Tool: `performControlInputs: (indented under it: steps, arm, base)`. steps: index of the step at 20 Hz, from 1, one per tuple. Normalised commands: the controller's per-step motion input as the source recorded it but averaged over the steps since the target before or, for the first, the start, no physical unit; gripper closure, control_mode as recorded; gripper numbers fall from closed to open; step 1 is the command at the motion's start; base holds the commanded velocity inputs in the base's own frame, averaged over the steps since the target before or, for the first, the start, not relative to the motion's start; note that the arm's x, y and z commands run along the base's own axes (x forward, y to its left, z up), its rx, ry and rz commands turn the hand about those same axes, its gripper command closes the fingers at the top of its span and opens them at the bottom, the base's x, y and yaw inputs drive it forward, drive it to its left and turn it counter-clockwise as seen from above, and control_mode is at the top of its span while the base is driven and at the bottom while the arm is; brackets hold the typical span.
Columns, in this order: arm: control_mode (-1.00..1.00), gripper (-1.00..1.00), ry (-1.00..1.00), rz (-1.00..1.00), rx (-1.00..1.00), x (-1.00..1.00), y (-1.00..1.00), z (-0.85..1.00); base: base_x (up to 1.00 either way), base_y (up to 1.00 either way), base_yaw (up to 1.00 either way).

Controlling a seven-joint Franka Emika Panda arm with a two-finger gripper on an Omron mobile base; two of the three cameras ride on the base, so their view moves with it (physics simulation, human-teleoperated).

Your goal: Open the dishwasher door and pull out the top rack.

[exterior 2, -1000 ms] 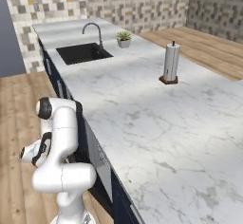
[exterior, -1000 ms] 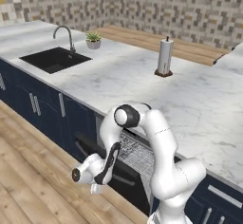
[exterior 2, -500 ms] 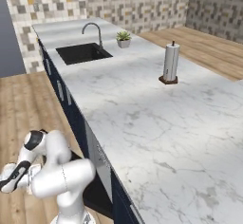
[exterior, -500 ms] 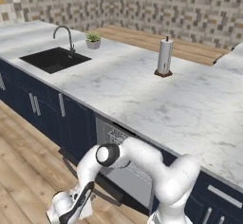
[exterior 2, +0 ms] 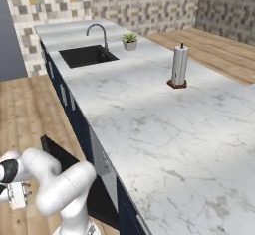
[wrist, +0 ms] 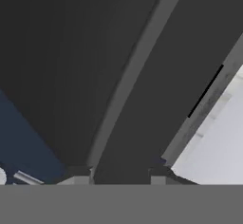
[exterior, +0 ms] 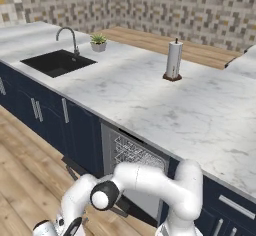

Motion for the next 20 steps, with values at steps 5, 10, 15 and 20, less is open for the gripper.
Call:
performControlInputs:
  steps: [5,10,15,20]
  arm:
    - [-1.00,-1.00,0.10,0.02,0.14,-0.59,0.00,1.00]
    - [-1.00,-1.00,0.18,0.01,0.12,-0.48,0.00,1.00]
    - [-1.00,-1.00,0.28,0.00,0.10,-0.25,-0.13,1.00]
    - [-1.00,-1.00,0.27,0.04,0.11,-0.01,-0.40,1.00]
  base:
    - [0.00,0.00,0.00]
    - [0.00,0.00,0.00]
    - [0.00,0.00,0.00]
    - [0.00,0.00,0.00]
